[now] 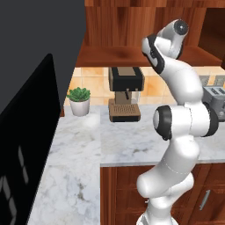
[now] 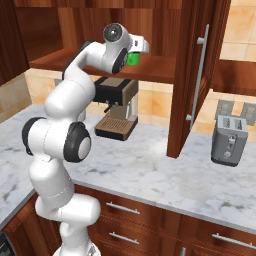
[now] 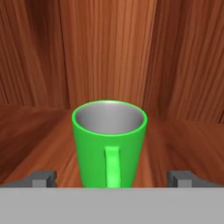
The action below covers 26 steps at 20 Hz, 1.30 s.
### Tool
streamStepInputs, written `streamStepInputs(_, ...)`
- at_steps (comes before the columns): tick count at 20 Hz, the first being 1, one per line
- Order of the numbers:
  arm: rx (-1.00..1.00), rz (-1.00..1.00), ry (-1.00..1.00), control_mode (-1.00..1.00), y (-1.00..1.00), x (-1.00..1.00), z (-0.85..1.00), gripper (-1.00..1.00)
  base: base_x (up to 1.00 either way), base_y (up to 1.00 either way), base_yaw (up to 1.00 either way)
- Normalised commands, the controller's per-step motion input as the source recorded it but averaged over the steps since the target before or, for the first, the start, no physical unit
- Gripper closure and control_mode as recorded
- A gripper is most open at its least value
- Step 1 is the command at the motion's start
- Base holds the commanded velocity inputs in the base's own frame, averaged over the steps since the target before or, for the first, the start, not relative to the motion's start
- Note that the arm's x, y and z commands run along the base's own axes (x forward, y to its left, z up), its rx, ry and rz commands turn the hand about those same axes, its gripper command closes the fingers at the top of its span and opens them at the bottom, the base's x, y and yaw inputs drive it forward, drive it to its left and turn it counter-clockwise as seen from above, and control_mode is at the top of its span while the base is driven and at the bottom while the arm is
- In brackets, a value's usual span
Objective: Open the cabinet directly in front. Then move the liquor and the mug to the dining counter with the jar on it.
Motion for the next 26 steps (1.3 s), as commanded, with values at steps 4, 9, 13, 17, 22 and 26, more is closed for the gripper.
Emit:
streamStepInputs(4,0.0,0.0,0.0,-1.0,0.0,0.19,-0.14,-1.0,0.0,0.0,0.0)
streamStepInputs(9,0.0,0.0,0.0,-1.0,0.0,0.1,-0.14,-1.0,0.0,0.0,0.0)
streamStepInputs(13,0.0,0.0,0.0,-1.0,0.0,0.07,-0.1,1.0,0.0,0.0,0.0)
streamStepInputs(17,0.0,0.0,0.0,-1.0,0.0,0.0,-0.01,1.0,0.0,0.0,0.0)
streamStepInputs(22,0.0,0.0,0.0,-1.0,0.0,0.0,0.0,1.0,0.0,0.0,0.0)
streamStepInputs(26,0.0,0.0,0.0,-1.0,0.0,0.0,0.0,1.0,0.0,0.0,0.0)
